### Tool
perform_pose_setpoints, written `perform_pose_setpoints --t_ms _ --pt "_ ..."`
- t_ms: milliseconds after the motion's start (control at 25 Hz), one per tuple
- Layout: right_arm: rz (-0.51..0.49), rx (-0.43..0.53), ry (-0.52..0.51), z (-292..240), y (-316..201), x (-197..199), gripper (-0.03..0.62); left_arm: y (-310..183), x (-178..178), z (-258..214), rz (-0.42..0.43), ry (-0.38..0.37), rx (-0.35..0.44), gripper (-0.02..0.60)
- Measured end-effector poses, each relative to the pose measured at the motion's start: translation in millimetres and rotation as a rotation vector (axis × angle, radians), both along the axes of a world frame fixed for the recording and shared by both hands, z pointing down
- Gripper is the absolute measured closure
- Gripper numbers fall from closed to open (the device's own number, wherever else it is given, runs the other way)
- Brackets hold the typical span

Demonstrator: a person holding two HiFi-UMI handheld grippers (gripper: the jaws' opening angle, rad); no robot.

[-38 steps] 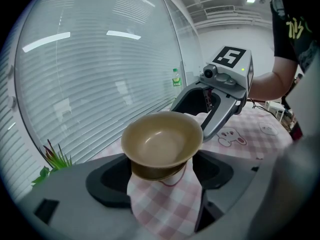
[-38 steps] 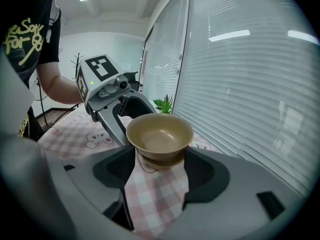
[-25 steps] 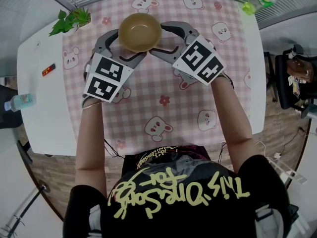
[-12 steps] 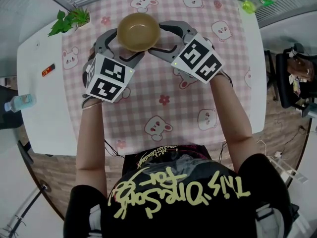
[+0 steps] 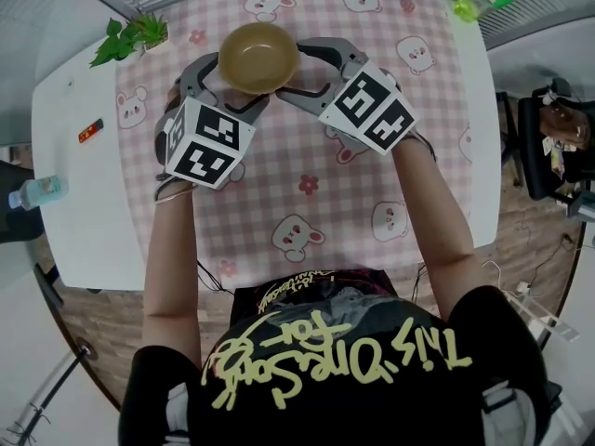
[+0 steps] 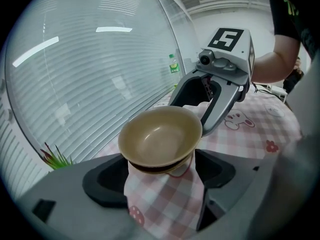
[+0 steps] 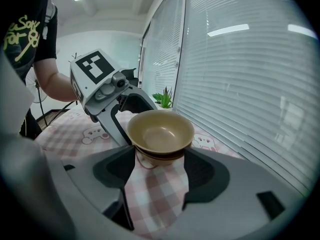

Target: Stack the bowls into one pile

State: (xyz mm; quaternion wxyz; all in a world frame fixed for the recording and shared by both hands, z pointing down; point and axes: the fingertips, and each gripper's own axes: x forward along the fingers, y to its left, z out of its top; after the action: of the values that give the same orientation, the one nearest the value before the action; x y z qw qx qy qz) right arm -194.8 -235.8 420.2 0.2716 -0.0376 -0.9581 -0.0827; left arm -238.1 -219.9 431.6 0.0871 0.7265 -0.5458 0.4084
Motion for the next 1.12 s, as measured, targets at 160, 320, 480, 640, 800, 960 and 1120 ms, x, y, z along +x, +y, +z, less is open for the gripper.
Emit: perform_pose_setpoints --t_ms 160,320,480,640,800,960,1120 --pt "0.011 -0.006 -0.005 0.2 0.5 0.0 0.284 0.2 -0.3 1.3 -0.003 -0.003 -0.006 0.163" --pt "0.023 -0.011 -0.008 0.7 0.4 0.3 0.283 0.9 -1.6 4.3 -0.005 -0.023 -0.019 0.160" --pt "0.031 -0.009 -0.010 1.1 0.8 0.9 0.283 2.1 -2.2 6.0 -0.006 -0.035 -0.024 0.160" --pt "0.036 -0.013 -0.015 0.6 1.6 2.8 0.283 4.2 -3.0 8.4 -0.009 -0.053 -0.030 0.156" --pt "0.041 -0.021 -0.010 3.2 1.8 5.9 0.283 5.0 -3.6 9.8 -0.013 -0.045 -0.029 0.155" --pt "0.043 -0.038 -0.021 1.5 3.5 6.5 0.283 7.2 -4.1 11.2 -0.019 -0.038 -0.026 0.155" --pt "0.047 -0.036 -0.021 0.5 4.1 6.6 0.283 7.9 -3.9 11.6 -0.019 -0.039 -0.026 0.155"
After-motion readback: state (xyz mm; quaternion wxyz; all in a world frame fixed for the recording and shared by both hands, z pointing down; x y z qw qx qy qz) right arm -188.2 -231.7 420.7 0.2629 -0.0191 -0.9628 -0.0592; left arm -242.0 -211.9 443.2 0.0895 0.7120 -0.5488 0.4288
